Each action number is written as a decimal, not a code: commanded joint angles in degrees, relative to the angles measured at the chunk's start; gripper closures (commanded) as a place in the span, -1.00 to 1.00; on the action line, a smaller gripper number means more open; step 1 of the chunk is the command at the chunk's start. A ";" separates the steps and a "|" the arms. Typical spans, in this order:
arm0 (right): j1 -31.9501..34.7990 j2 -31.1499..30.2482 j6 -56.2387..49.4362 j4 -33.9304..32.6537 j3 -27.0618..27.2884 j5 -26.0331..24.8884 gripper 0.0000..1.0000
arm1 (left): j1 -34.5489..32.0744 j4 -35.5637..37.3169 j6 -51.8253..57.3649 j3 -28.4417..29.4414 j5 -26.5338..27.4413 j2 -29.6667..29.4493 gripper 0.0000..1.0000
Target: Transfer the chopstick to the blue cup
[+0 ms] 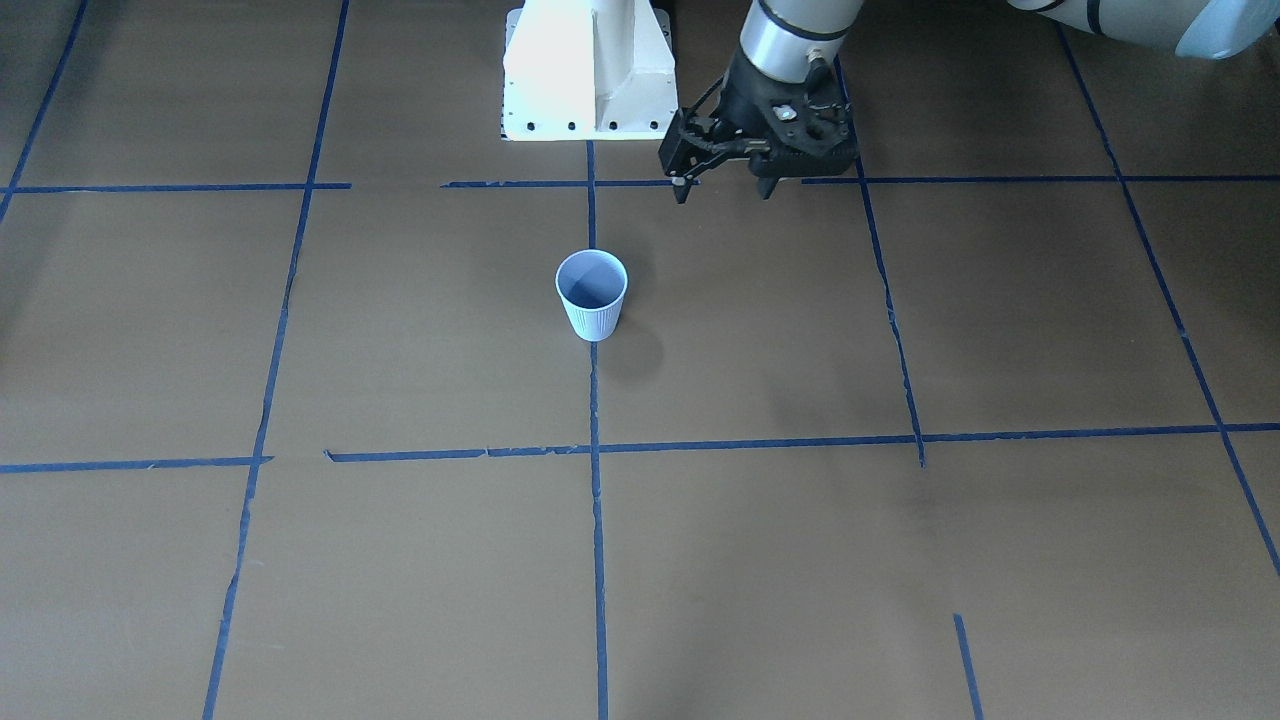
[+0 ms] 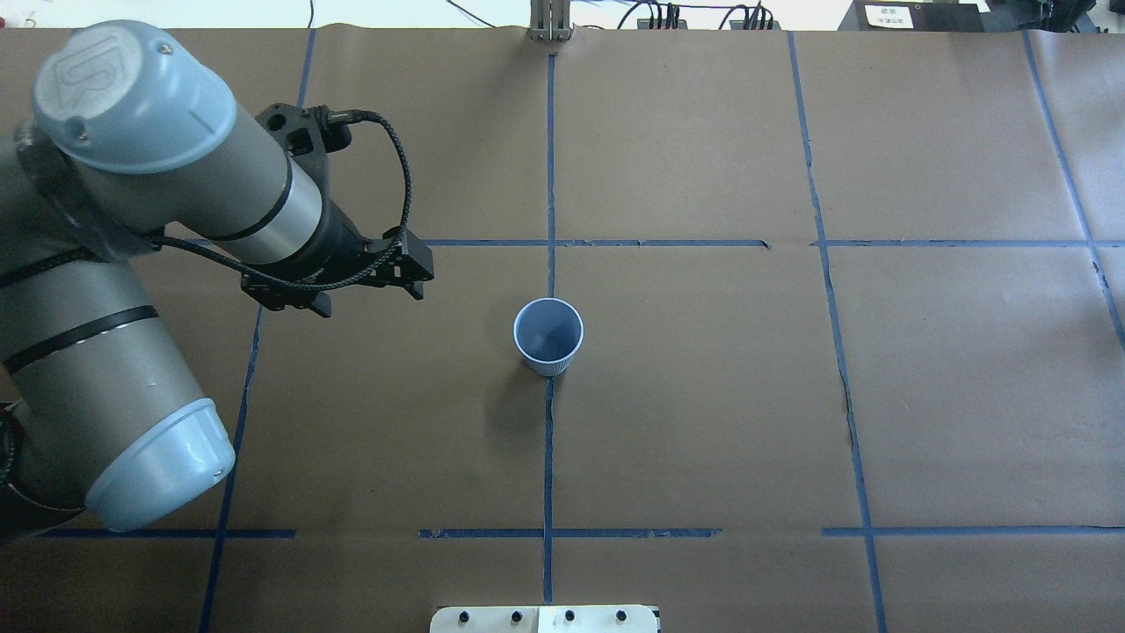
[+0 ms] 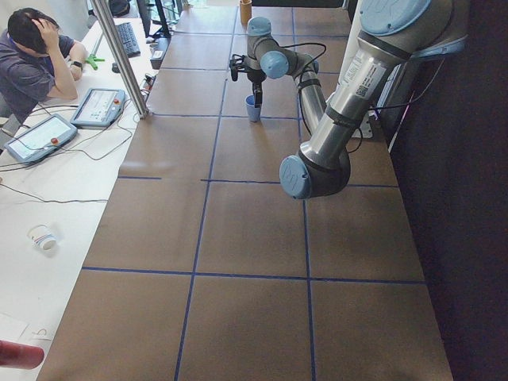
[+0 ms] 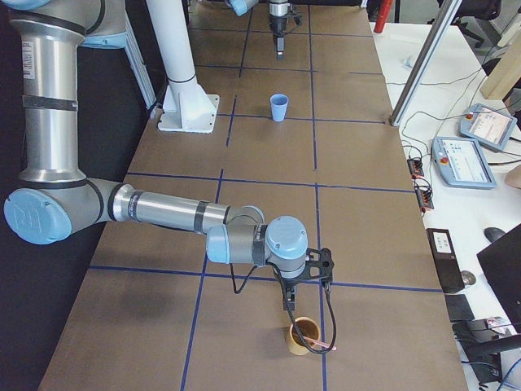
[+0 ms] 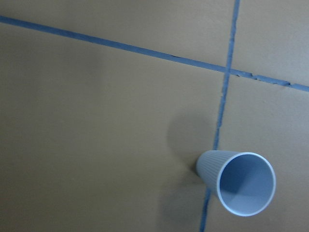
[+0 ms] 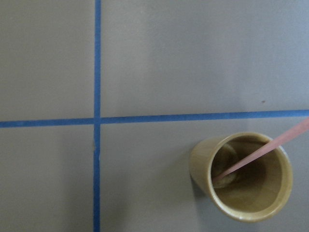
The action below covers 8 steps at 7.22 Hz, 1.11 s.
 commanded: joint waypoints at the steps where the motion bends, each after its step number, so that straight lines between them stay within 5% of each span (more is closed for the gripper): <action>1: 2.47 2.53 0.43 5.86 -7.30 -1.30 -1.00 | -1.55 1.12 2.10 -3.36 0.01 3.26 -1.00; 4: 2.66 3.15 11.74 22.54 -16.44 -4.55 -1.00 | -1.46 2.44 2.10 -3.99 0.01 3.44 -1.00; 8: 2.39 7.01 18.72 23.65 -21.47 -8.77 -1.00 | -1.46 2.44 2.01 -3.81 0.10 3.44 -1.00</action>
